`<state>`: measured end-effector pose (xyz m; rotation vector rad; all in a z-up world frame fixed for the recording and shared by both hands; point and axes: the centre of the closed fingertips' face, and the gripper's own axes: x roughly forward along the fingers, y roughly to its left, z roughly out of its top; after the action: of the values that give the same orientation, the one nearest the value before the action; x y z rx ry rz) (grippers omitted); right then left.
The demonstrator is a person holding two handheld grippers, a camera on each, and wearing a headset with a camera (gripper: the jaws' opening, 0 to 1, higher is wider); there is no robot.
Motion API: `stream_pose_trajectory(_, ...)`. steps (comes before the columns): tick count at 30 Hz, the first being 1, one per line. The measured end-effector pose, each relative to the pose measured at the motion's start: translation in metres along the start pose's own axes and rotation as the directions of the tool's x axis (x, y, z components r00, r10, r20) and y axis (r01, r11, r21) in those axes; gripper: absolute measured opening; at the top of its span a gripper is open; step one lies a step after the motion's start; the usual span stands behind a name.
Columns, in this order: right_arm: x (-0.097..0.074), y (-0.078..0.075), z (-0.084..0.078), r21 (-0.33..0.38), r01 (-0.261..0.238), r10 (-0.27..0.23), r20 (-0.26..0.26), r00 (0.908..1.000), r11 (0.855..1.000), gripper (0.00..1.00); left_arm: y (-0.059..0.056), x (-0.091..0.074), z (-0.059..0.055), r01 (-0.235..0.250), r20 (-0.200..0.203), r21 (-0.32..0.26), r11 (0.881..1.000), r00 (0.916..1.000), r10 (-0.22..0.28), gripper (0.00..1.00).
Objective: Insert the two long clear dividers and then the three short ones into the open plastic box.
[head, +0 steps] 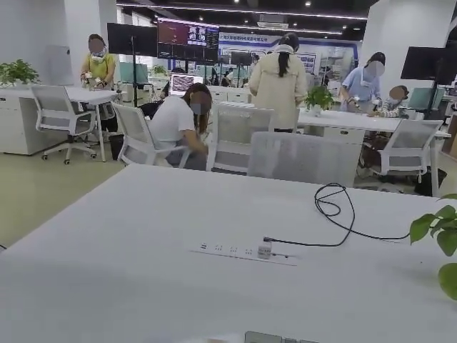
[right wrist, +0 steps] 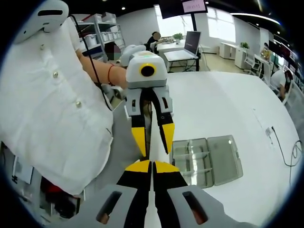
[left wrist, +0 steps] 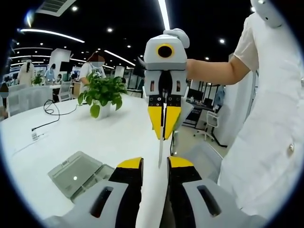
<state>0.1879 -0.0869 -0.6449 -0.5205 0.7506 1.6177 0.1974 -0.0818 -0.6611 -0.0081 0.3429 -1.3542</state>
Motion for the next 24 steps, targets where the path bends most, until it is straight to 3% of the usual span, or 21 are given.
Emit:
stream_pose_trajectory(12, -0.005, -0.006, 0.001, 0.003, 0.025, -0.025, 0.001, 0.9997, 1.0, 0.03, 0.016, -0.019, -0.012, -0.082, -0.005, -0.035, 0.996, 0.9966, 0.082, 0.29)
stream_pose_trajectory(24, -0.007, -0.013, -0.002, 0.006, 0.044, -0.044, -0.012, 0.9989, 0.999, 0.03, 0.03, -0.041, -0.029, -0.169, -0.023, -0.062, 0.984, 0.9856, 0.168, 0.46)
